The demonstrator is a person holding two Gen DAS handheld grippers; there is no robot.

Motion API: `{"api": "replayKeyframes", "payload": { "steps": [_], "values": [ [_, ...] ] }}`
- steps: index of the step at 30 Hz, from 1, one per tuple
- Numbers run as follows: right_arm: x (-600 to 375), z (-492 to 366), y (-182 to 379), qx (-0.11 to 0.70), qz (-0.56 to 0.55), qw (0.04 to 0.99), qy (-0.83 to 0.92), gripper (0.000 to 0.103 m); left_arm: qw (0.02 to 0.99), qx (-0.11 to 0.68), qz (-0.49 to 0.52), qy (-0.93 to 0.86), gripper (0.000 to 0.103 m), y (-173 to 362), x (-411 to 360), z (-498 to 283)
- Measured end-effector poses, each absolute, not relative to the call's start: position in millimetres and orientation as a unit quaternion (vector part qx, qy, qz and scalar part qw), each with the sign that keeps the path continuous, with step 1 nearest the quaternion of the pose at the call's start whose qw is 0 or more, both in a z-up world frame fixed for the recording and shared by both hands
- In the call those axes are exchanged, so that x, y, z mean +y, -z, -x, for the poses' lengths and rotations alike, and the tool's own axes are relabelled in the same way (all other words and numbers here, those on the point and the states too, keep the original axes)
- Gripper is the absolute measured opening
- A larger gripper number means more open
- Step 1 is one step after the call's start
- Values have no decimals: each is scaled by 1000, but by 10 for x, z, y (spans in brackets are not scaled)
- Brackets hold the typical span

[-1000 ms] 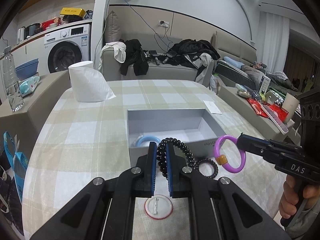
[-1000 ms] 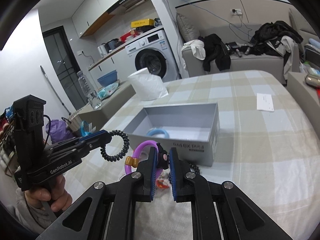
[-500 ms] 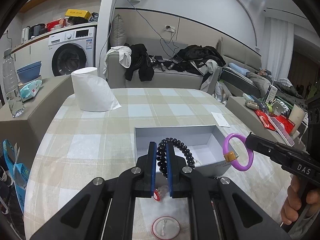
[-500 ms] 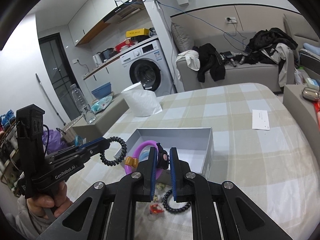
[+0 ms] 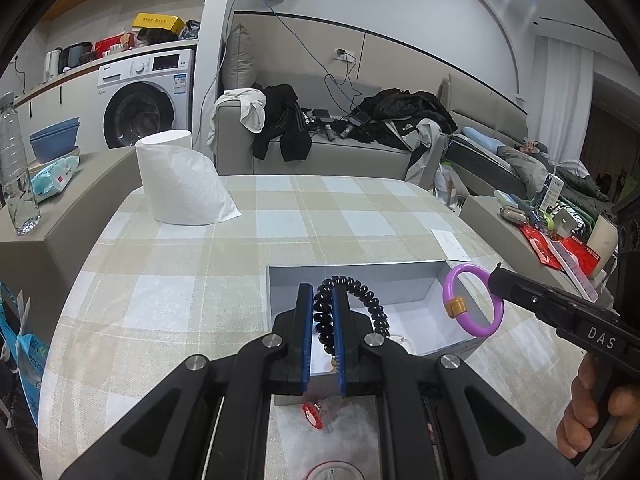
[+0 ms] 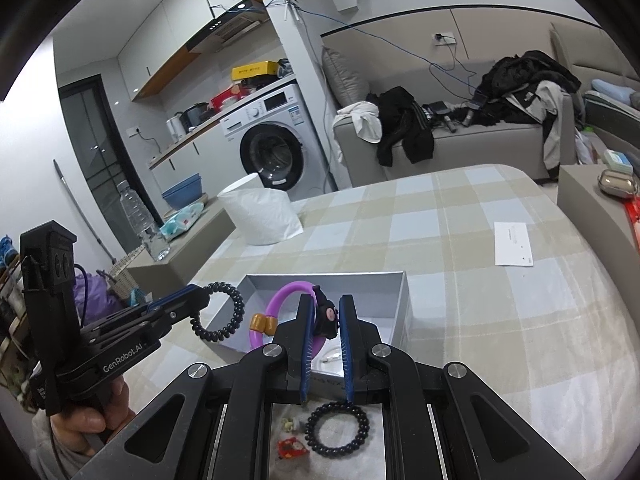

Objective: Organize jewelry
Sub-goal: 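Carry purple bangle and black beaded bracelet into the grey box with both grippers, then open both grippers inside the box and withdraw them, then move right gripper to clear red-topped ring while left gripper approaches white badge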

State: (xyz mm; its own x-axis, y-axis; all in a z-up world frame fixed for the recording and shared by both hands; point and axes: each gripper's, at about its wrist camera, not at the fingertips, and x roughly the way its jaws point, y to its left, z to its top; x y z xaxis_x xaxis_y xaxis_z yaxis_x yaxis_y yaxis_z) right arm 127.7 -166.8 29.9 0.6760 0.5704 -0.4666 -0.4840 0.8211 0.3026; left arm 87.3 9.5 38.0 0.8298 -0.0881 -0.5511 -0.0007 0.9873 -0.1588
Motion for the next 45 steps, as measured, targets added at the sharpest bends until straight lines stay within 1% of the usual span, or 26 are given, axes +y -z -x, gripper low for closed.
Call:
{"api": "replayKeyframes", "payload": {
  "steps": [21,23,24,25,26,27,28,29,30,31,32,34,35,36,37,45],
  "values": [
    [-1557,-1529,-81,312,-59,912,-260,12,947,317,56,22,6,-222,-3,-1028],
    [-1536,-1534,-73,317,-55,908,-269,16,947,317,54,28,7,-239,-21,-1017],
    [-1527,-1516,-82,315,-51,906,-277,18,946,319,54,30,14,-246,-28,-1013],
    [-1525,-1497,-91,312,-49,907,-278,24,945,320,54,33,24,-261,-35,-1000],
    [-1534,-1472,-109,307,-47,909,-278,30,945,319,54,34,30,-271,-37,-986],
    [-1547,-1454,-124,305,-46,910,-277,33,946,318,53,35,42,-294,-43,-959],
    [-1553,-1438,-136,305,-45,910,-277,40,947,316,52,37,52,-317,-48,-928],
    [-1570,-1422,-151,303,-45,910,-278,50,948,312,50,40,56,-340,-52,-888],
    [-1597,-1399,-173,300,-44,911,-280,56,949,310,47,39,65,-353,-52,-859],
    [-1627,-1371,-194,297,-41,913,-278,72,949,310,44,35,73,-363,-53,-820],
    [-1657,-1340,-207,296,-37,915,-273,87,949,310,42,30,76,-366,-51,-782],
    [-1720,-1279,-216,294,-31,918,-264,102,948,314,40,24,90,-350,-37,-703],
    [-1752,-1250,-214,293,-30,919,-262,103,947,316,40,25,93,-332,-31,-662],
    [-1780,-1218,-204,293,-28,919,-262,103,947,319,42,26,99,-310,-25,-626],
    [-1802,-1189,-181,296,-25,918,-262,103,945,322,44,24,102,-280,-19,-593],
    [-1767,-1071,157,342,0,905,-253,103,937,346,54,19,102,-72,-16,-418]
  ]
}}
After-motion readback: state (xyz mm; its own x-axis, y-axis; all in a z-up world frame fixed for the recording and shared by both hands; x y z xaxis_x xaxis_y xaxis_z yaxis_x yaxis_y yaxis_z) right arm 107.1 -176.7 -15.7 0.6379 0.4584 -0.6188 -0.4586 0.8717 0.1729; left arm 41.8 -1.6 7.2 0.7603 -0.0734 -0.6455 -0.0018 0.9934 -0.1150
